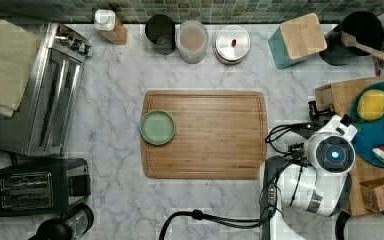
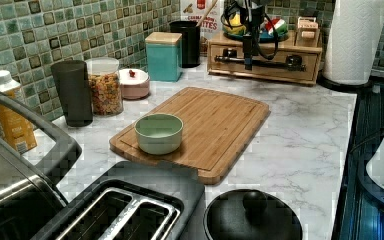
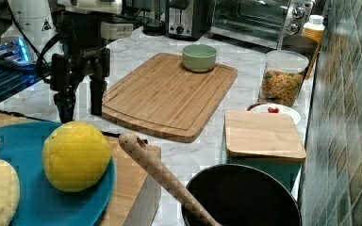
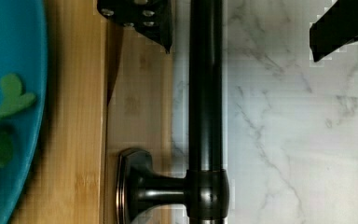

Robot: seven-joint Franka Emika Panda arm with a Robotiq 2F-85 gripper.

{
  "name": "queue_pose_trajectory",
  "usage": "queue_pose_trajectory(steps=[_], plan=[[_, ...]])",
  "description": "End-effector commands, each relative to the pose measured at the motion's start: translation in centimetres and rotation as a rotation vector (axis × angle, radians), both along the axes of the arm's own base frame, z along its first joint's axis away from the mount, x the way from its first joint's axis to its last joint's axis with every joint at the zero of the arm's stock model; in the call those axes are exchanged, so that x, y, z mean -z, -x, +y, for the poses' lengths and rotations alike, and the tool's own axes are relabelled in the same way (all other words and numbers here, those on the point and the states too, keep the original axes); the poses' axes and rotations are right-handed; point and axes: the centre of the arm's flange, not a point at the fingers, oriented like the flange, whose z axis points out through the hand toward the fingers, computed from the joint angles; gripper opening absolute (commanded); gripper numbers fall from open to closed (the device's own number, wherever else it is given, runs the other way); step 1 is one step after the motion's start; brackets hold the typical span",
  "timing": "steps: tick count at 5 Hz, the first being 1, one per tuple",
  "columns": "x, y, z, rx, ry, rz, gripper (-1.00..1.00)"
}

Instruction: Open the drawer.

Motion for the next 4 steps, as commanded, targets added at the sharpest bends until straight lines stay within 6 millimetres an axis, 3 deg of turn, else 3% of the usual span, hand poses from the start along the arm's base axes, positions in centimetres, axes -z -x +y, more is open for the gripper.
queue_pose_trajectory(steps=[1,3,4], plan=[[1.1,-1.4,-3.3,-0.014,0.004,0.005,1.00],[1.9,-0.6,-3.7,-0.075,0.019,0.013,1.00],[3.4,-0.7,-3.7,-0.083,-0.004,0.015,1.00]])
